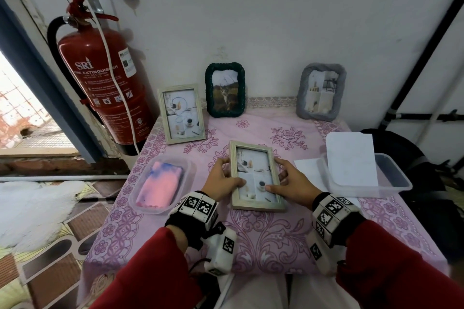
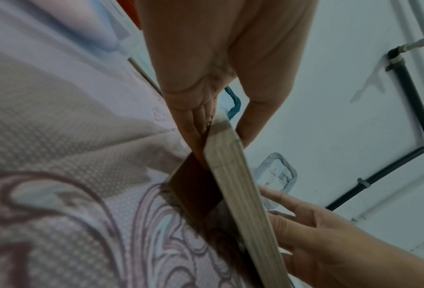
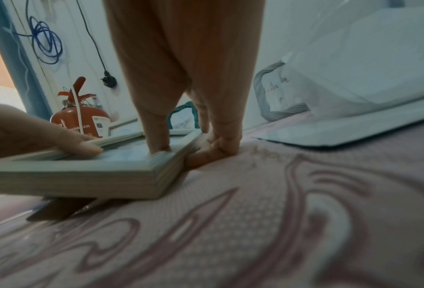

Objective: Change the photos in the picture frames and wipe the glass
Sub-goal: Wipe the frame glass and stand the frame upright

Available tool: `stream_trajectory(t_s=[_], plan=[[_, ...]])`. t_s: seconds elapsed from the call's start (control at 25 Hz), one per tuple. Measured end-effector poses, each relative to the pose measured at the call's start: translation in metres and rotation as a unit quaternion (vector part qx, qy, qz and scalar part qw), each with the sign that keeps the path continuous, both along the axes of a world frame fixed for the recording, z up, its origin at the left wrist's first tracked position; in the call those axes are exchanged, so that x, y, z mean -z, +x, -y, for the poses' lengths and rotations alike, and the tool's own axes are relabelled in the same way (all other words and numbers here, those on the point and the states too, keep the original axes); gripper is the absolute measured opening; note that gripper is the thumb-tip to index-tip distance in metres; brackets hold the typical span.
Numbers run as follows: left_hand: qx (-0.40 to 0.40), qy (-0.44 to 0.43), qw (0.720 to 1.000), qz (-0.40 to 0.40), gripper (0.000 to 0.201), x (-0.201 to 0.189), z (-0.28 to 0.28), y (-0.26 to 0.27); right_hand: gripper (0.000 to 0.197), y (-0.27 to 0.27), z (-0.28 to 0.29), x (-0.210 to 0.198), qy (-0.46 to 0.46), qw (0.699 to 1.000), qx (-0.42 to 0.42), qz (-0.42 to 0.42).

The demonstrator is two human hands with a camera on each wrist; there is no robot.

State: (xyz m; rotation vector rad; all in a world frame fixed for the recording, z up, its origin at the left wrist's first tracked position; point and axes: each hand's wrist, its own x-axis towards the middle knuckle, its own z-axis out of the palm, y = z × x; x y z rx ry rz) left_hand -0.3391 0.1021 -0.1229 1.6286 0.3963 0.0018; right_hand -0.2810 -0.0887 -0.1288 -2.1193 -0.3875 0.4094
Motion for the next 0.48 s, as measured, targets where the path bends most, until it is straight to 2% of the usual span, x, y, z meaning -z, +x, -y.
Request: stream_trajectory(t_s=[0.16, 0.28, 0.48], plan=[[0.020, -0.027, 0.999, 0.034, 0.060, -0.011, 0.003, 0.001, 0.096, -0.006, 0.004, -0.004, 0.100, 0.995, 0.006, -0.014], [0.013, -0.010, 0.998, 0.066, 0.053, -0.022, 0.004, 0.005, 0.099, -0.007, 0.007, -0.009, 0.120, 0.992, 0.026, 0.012], [-0.015, -0.045, 0.992, 0.119, 0.016, -0.040, 0.008, 0.018, 0.100, 0.003, 0.008, -0.029, 0.145, 0.986, 0.054, 0.054]])
